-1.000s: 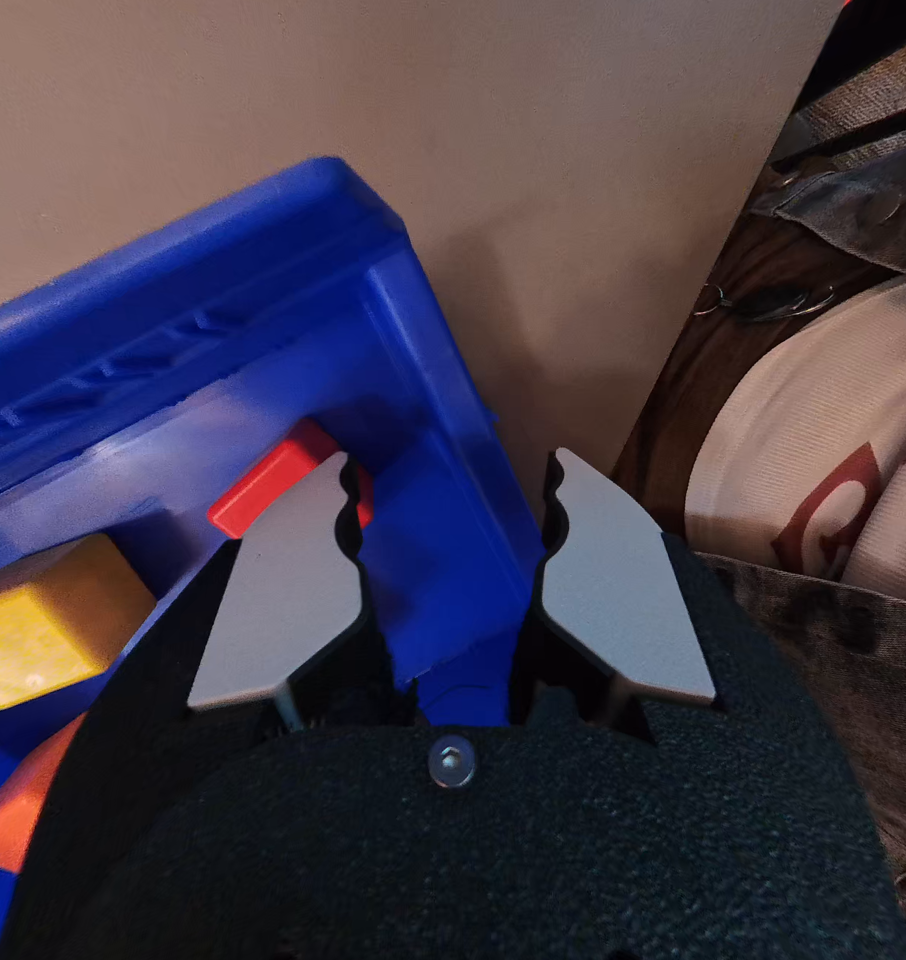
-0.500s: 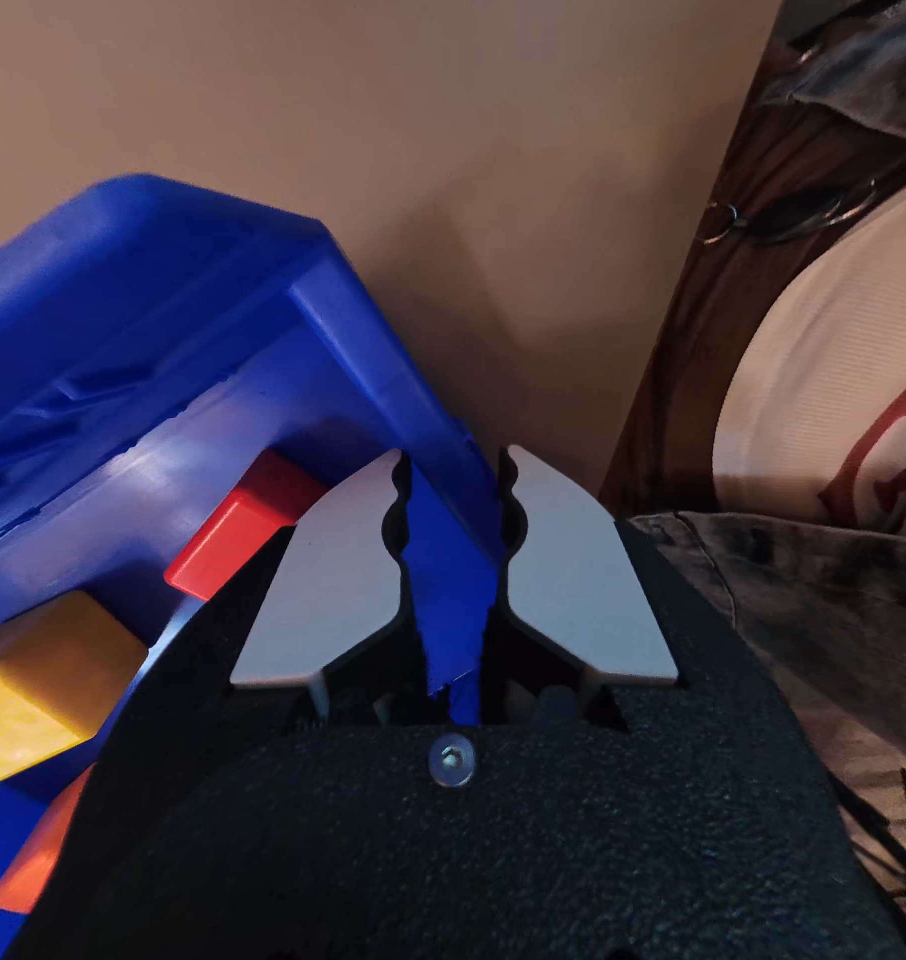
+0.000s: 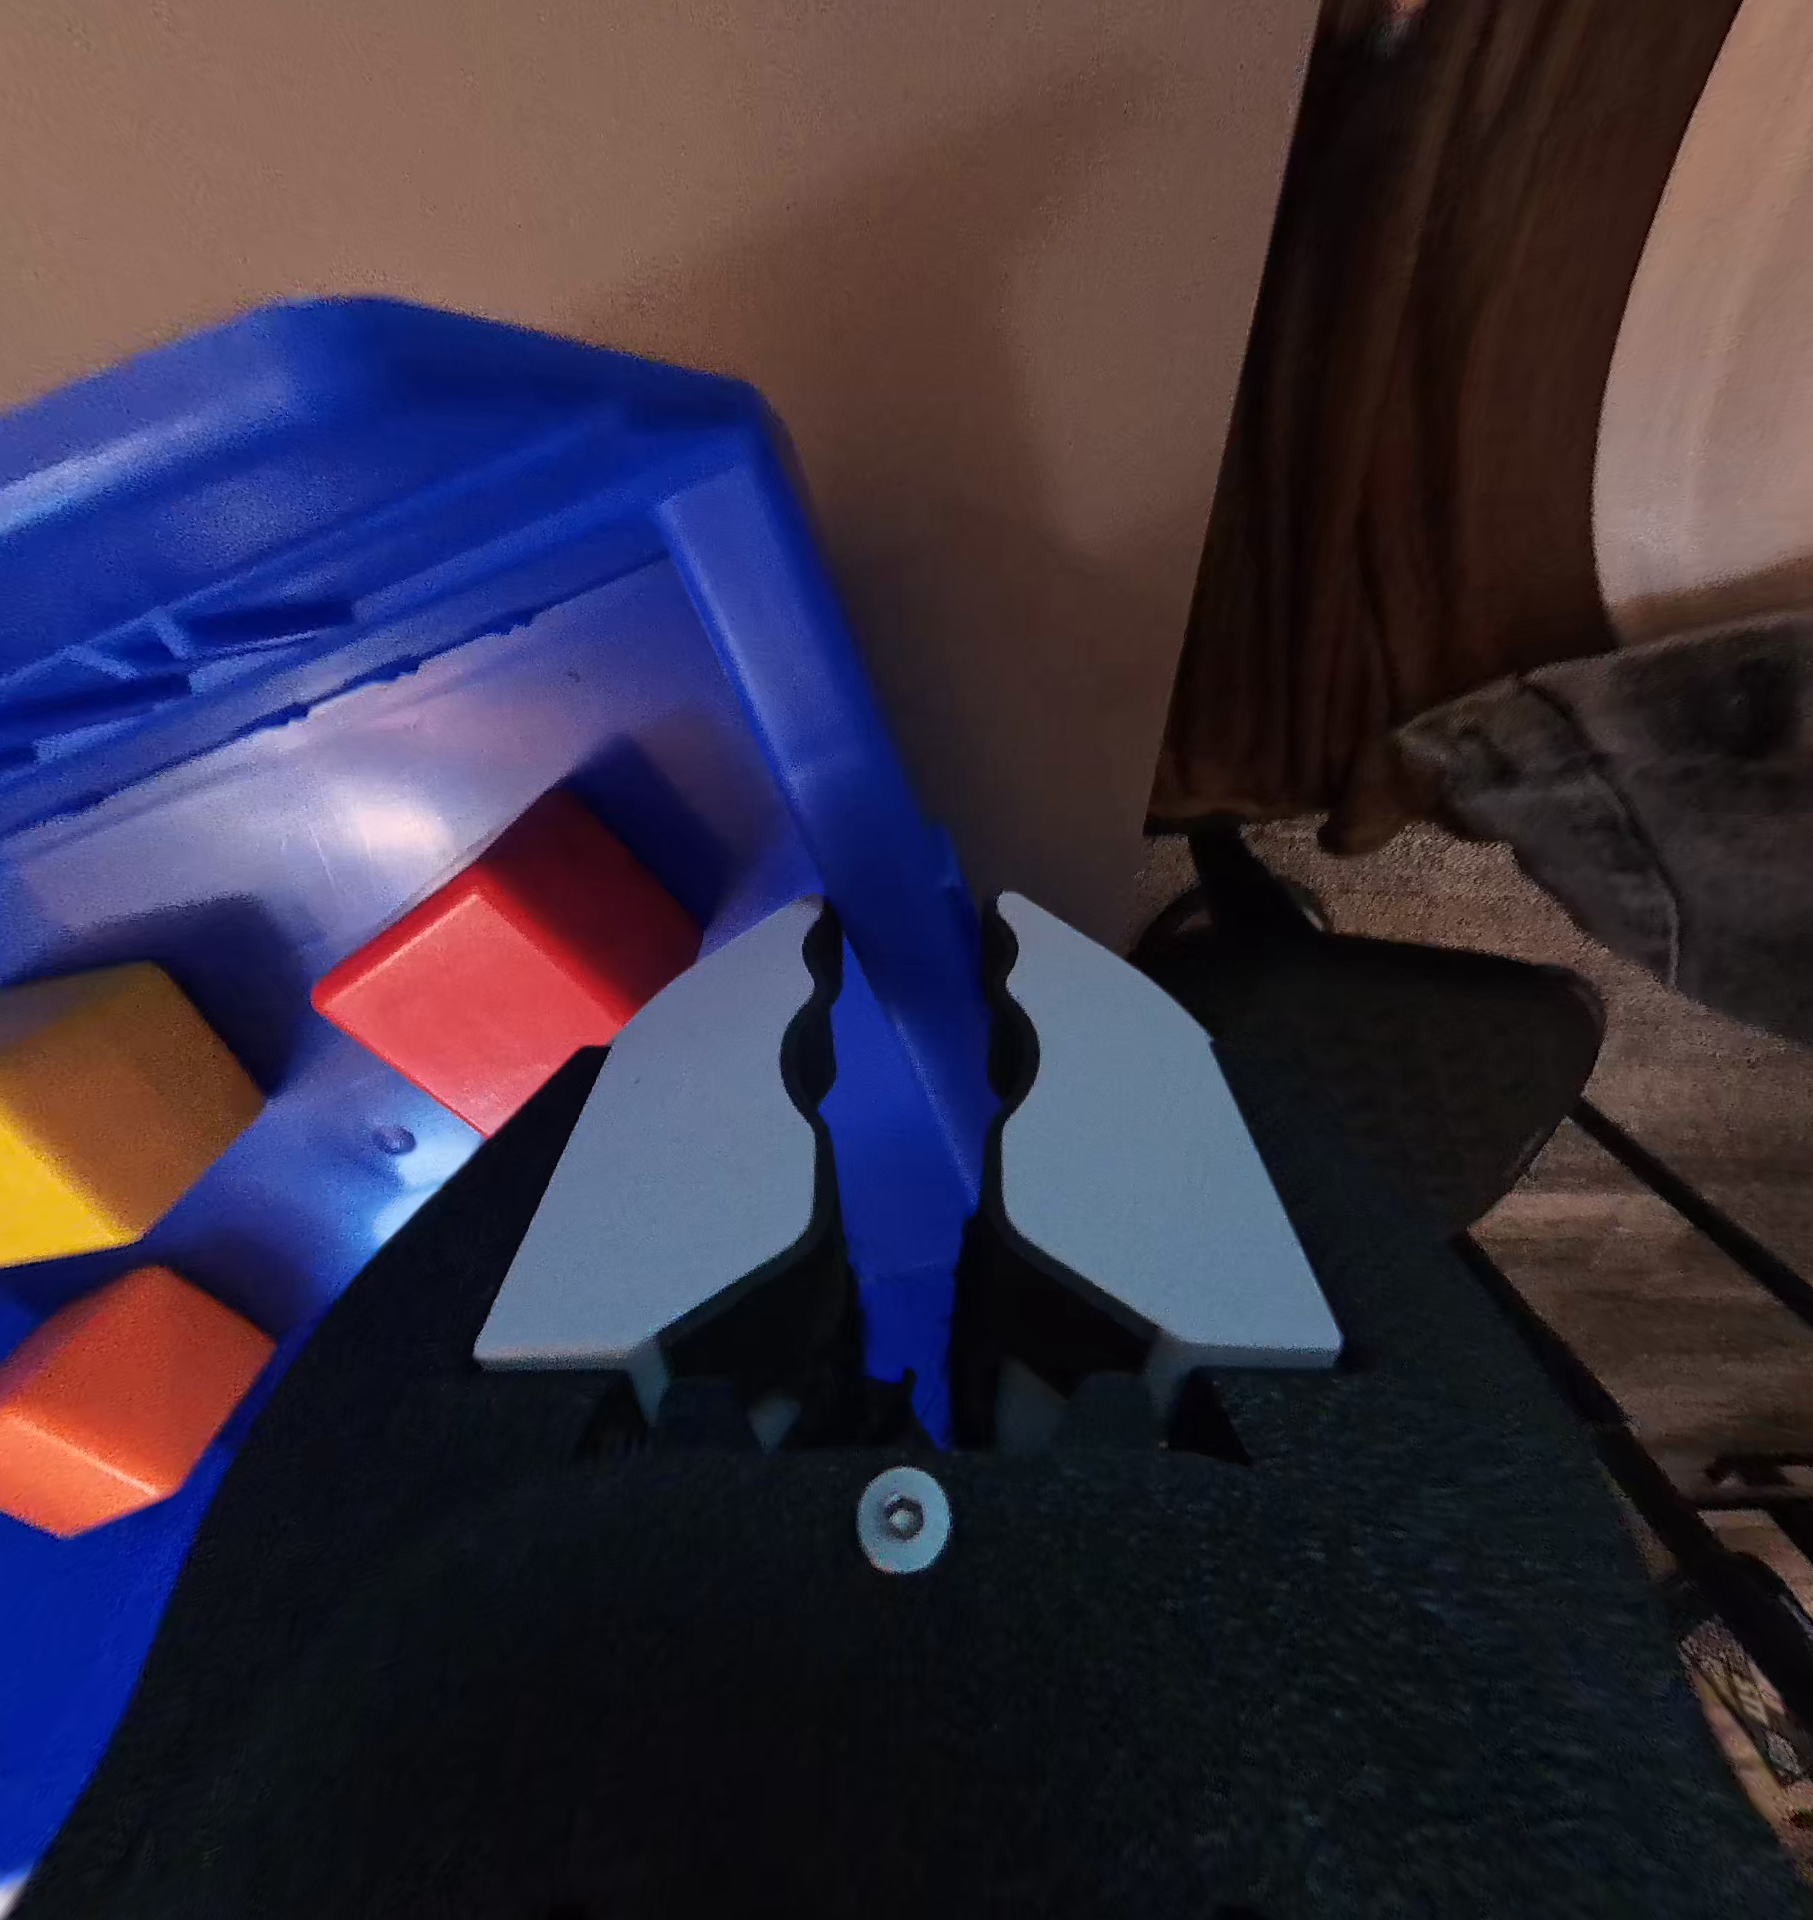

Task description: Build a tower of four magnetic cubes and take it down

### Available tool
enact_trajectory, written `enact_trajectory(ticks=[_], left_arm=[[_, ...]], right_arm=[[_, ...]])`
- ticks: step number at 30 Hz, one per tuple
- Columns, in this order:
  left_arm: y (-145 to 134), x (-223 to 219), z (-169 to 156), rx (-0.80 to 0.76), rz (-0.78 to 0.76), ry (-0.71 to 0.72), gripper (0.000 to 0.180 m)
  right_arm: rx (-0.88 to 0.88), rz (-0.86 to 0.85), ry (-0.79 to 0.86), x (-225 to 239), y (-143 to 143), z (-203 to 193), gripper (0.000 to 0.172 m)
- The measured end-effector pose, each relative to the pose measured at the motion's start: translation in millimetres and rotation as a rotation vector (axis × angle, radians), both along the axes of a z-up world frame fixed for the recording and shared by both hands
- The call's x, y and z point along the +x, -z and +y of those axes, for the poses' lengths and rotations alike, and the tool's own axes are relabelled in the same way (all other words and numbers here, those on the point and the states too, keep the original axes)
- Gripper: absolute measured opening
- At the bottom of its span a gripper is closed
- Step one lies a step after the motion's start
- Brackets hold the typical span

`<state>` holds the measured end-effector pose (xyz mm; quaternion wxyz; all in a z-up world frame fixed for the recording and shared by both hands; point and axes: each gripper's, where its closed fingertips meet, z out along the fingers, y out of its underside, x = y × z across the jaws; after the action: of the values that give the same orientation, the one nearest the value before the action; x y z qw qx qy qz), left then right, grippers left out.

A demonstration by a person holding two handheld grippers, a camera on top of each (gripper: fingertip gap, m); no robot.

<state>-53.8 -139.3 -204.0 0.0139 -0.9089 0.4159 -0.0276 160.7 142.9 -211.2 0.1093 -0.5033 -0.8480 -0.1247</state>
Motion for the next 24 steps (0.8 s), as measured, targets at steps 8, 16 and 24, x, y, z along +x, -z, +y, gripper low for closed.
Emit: enact_trajectory(ticks=[8, 16, 24], left_arm=[[-0.6, -36.4, -47.3, 0.001, 0.045, -0.092, 0.021], [-0.8, -59.5, -64.7, 0.095, 0.015, -0.27, 0.023], [-0.5, -67.9, -69.9, 0.134, -0.009, -0.344, 0.023]], right_arm=[[0.161, -0.072, -0.165, 74.7, -1.9, 15.4, 0.028], [0.246, -0.117, -0.141, 134.6, -2.3, 38.2, 0.029], [0.244, -0.121, -0.056, 152.9, -1.9, 29.1, 0.029]])
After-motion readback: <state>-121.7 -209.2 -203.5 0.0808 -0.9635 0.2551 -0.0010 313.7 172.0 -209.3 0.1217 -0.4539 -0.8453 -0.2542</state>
